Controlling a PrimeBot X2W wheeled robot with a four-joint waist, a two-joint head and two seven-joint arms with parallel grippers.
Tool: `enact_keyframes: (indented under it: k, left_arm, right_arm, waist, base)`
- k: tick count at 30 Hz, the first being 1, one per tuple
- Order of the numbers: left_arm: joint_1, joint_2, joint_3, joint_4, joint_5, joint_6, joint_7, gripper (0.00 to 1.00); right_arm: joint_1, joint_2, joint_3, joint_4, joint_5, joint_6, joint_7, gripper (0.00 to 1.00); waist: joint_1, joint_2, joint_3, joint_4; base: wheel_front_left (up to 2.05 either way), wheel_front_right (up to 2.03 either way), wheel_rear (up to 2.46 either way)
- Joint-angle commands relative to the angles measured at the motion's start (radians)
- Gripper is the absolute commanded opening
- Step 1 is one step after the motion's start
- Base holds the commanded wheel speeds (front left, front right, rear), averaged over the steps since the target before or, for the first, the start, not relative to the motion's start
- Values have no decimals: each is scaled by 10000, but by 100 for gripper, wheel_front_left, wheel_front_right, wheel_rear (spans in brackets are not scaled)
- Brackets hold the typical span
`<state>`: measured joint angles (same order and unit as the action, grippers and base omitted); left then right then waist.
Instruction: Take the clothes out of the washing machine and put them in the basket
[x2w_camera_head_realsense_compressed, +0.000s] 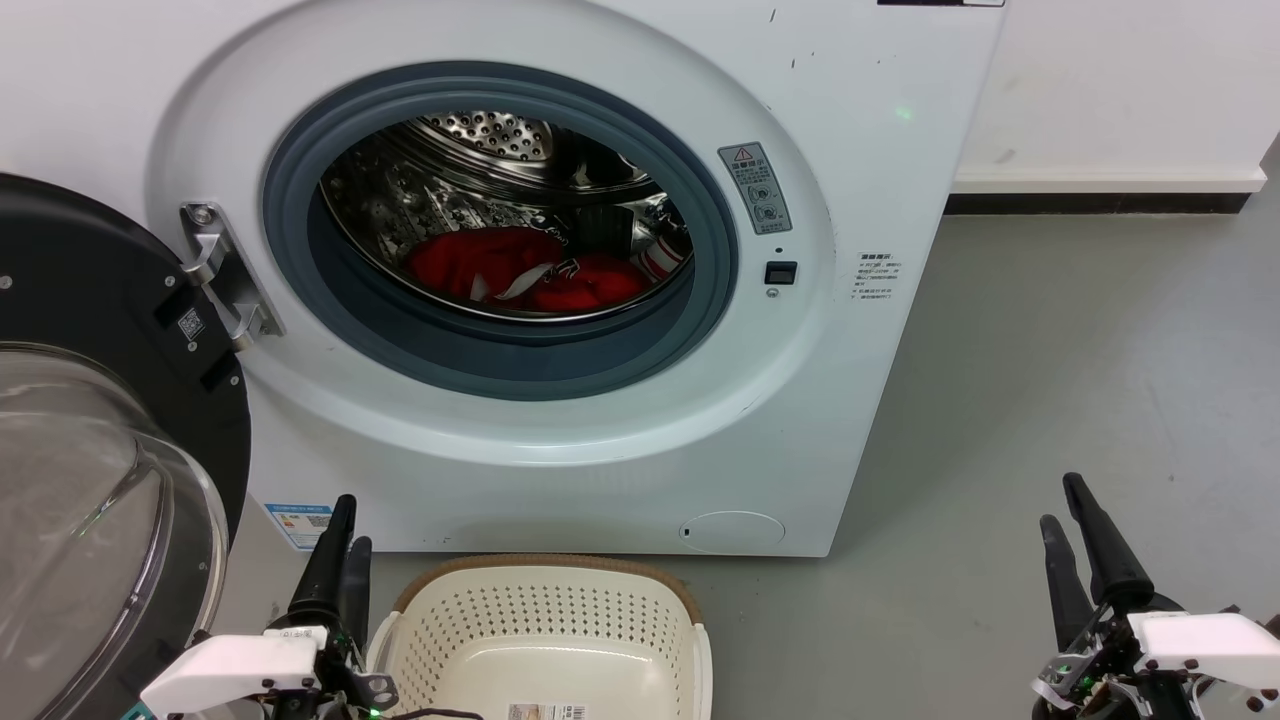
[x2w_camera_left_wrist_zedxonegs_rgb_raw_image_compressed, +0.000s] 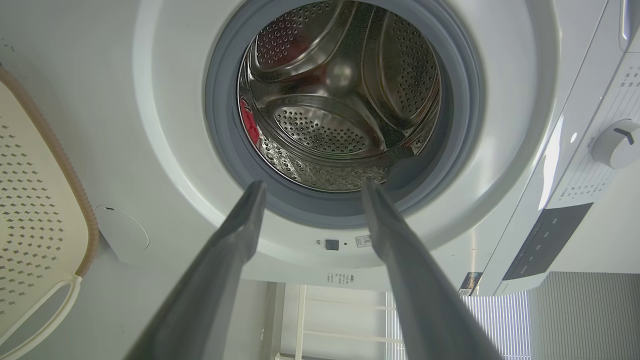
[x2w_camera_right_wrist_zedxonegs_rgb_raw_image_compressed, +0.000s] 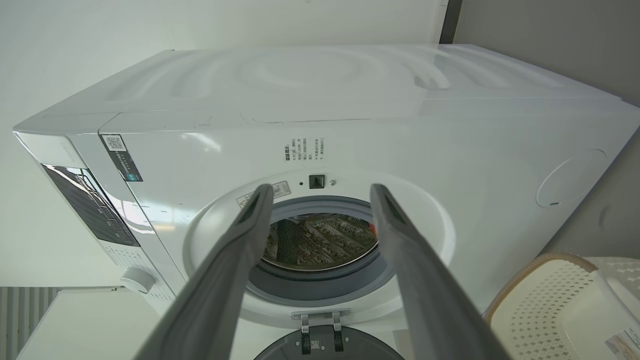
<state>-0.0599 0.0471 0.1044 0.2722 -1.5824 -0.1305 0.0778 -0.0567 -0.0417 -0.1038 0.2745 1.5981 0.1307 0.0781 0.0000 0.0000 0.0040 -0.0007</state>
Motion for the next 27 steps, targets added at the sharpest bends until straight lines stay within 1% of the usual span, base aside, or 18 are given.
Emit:
enact_keyframes:
  k: [1,6,12,18,22,27]
  left_arm:
    - [-71,17,7,-272,213,-2,-124,100]
    - [-20,18,259,-328,824,-2,-360,100]
    - [-24,20,554,-403,1625,64,-584,100]
    - [4,22,695,-862,2796,386,-834,100]
    - [24,23,754,-1447,3799,714,-993,100]
    - [143,24,491,-2184,5021,1308,-1185,100]
  right_arm:
    - [-75,-36,-15,-215,-159,0,-119,100]
    - [-46,-41,-166,-219,-717,0,-356,100]
    - [-79,-46,-412,-218,-1731,0,-579,100]
    - [-109,-52,-558,-697,-3635,0,-832,100]
    - [-92,-56,-555,-1193,-4887,0,-990,100]
    - [-46,-61,-454,-1749,-6483,0,-1184,100]
  waist:
    - [0,0,1,-3]
    - [0,0,3,-11]
    - [0,0,8,-22]
    - [0,0,23,-32]
    - [0,0,42,-37]
    - [0,0,67,-46]
  base:
    - [0,0,0]
    - [0,0,0]
    - [0,0,0]
    - [0,0,0]
    - [0,0,0]
    - [0,0,0]
